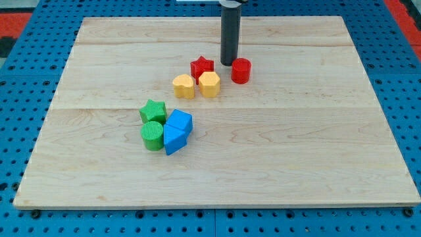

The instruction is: Slide the red circle downwards of the board

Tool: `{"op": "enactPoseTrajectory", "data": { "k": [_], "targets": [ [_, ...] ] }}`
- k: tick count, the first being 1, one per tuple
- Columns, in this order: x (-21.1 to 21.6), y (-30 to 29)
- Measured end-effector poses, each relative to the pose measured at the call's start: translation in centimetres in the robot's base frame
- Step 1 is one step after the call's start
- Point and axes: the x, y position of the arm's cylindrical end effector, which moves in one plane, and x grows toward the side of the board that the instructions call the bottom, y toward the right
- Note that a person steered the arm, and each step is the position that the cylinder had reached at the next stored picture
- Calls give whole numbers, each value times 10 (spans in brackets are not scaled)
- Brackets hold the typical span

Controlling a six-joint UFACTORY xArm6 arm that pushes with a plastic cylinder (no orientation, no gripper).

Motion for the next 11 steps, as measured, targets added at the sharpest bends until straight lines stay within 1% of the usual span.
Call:
{"op": "enactPoseTrajectory", "data": {
  "k": [1, 2, 3, 4, 5, 6, 7, 8, 9, 10, 11],
  "targets": [
    [-24, 19],
    [22, 57],
    [41, 59],
    [-14, 63],
    [10, 27],
    [55, 38],
    [84, 36],
    [60, 17],
    [66, -11],
    [98, -13],
    [141, 57]
  ]
}}
